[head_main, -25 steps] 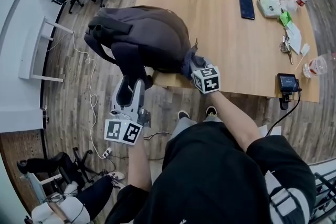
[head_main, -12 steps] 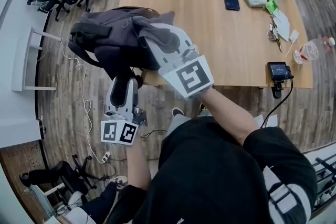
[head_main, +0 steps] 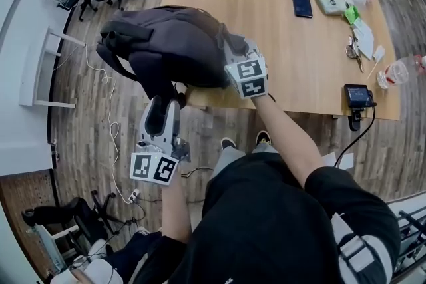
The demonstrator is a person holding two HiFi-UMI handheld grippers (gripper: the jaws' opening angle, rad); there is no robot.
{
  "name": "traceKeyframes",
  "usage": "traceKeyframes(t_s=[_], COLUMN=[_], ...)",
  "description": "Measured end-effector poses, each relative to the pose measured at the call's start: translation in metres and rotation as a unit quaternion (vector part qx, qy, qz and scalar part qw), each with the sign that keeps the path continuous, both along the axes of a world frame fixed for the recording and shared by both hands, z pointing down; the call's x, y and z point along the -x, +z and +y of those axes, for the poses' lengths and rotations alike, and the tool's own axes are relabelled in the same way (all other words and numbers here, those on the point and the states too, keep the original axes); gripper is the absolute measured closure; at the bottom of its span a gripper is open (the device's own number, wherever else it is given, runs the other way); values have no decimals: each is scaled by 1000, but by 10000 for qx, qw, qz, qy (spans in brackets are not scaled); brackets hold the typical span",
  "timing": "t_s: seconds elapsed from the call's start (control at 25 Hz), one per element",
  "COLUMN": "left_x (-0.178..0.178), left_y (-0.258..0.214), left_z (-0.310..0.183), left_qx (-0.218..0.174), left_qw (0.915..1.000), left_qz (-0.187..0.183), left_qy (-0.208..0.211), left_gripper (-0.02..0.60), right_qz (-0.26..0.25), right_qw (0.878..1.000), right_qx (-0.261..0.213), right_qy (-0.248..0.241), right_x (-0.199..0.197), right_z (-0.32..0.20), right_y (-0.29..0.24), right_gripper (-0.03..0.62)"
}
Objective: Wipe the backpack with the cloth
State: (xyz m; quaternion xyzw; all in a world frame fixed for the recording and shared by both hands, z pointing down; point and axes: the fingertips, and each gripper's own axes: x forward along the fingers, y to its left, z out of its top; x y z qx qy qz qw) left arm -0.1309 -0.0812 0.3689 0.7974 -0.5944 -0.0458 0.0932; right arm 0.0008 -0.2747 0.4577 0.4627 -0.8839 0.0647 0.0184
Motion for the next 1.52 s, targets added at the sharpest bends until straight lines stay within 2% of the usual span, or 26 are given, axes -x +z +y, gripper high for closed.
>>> traceKeyframes(t_s=[0.12, 0.24, 0.28, 0.36, 0.44, 0.56, 0.64, 0.72, 0.8, 0.88, 0.96, 1.04, 1.12, 1.2, 1.28, 1.4, 1.44, 1.52], left_x=[1, 1, 1, 1, 0, 1, 1, -1, -4, -7, -11, -13, -12, -9, -5, 0, 1, 0], left_y=[0, 0, 0, 2, 3, 4, 7, 9, 10, 11, 12, 12, 11, 10, 9, 11, 12, 15], left_z=[3, 5, 6, 8, 7, 7, 7, 5, 3, 2, 0, -3, -4, -4, -1, 1, 1, 0], left_qx=[23, 24, 29, 41, 41, 55, 87, 101, 92, 99, 109, 118, 124, 106, 87, 122, 141, 175], left_qw=[10000, 9999, 9998, 9998, 9999, 9999, 9998, 9997, 9996, 9996, 9995, 9994, 9994, 9995, 9996, 9996, 9995, 9993], left_qz=[82, 162, 164, 159, 157, 148, 186, 233, 263, 273, 290, 296, 291, 291, 277, 272, 291, 333], left_qy=[-7, -37, -53, -57, -38, -31, -28, -18, 6, 38, 75, 109, 109, 58, 3, -34, -39, -41], left_gripper=[365, 365, 365, 365, 365, 365, 365, 365, 365, 365, 365, 365, 365, 365, 365, 365, 365, 365], right_qz=[74, 562, 587, 411, 4, -640, -1008, -1224, -1197, -1022, -982, -1063, -1059, -914, -807, -994, -1166, -1816], right_qw=[9927, 9698, 9641, 9641, 9692, 9808, 9878, 9919, 9910, 9880, 9804, 9701, 9626, 9622, 9692, 9790, 9821, 9816], right_qx=[1200, 2316, 2504, 2564, 2443, 1839, 1180, 274, -525, -1102, -1624, -1961, -1974, -1955, -1898, -1607, -1345, -370], right_qy=[46, -516, -660, -561, -299, -131, -140, -198, -295, -369, -522, -953, -1527, -1663, -1348, -766, -613, -469], right_x=[-7, -5, -1, 1, 2, 11, 19, 22, 24, 26, 29, 38, 54, 62, 54, 26, 16, 1], right_z=[2, 23, 31, 41, 45, 57, 69, 75, 75, 75, 80, 92, 103, 94, 68, 22, 7, -19], right_y=[90, 168, 181, 183, 164, 105, 45, -29, -92, -132, -163, -190, -205, -209, -203, -178, -162, -114], right_gripper=[560, 560, 560, 560, 560, 560, 560, 560, 560, 560, 560, 560, 560, 560, 560, 560, 560, 560])
